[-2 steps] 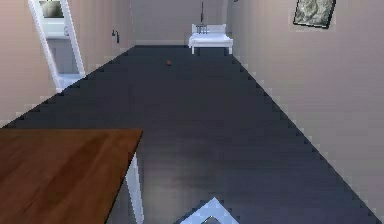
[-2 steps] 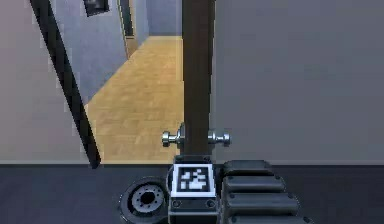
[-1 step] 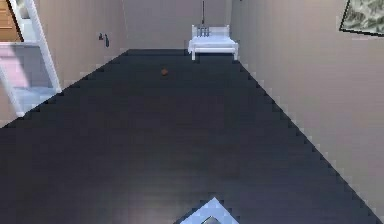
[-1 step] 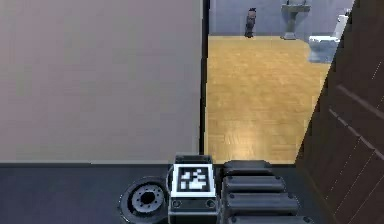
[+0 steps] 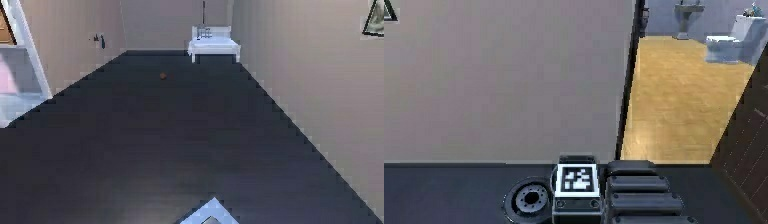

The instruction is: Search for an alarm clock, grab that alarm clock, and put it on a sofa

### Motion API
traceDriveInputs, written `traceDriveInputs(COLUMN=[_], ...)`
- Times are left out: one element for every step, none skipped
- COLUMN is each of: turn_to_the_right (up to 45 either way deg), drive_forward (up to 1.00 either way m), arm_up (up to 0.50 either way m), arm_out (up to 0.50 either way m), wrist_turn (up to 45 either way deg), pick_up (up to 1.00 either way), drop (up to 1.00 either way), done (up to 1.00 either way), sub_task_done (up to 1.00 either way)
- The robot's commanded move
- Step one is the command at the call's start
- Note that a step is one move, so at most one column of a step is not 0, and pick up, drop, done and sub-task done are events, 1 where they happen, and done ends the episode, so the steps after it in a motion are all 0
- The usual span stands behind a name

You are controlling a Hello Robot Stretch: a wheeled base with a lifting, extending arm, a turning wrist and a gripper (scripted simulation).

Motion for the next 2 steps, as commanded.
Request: traceDriveInputs(turn_to_the_right=[-39.0, 0.0], drive_forward=[0.0, 1.0], arm_up=[0.0, 0.0], arm_out=[0.0, 0.0], wrist_turn=[0.0, 0.0], pick_up=[0.0, 0.0], drop=[0.0, 0.0], done=[0.0, 0.0], sub_task_done=[0.0, 0.0])
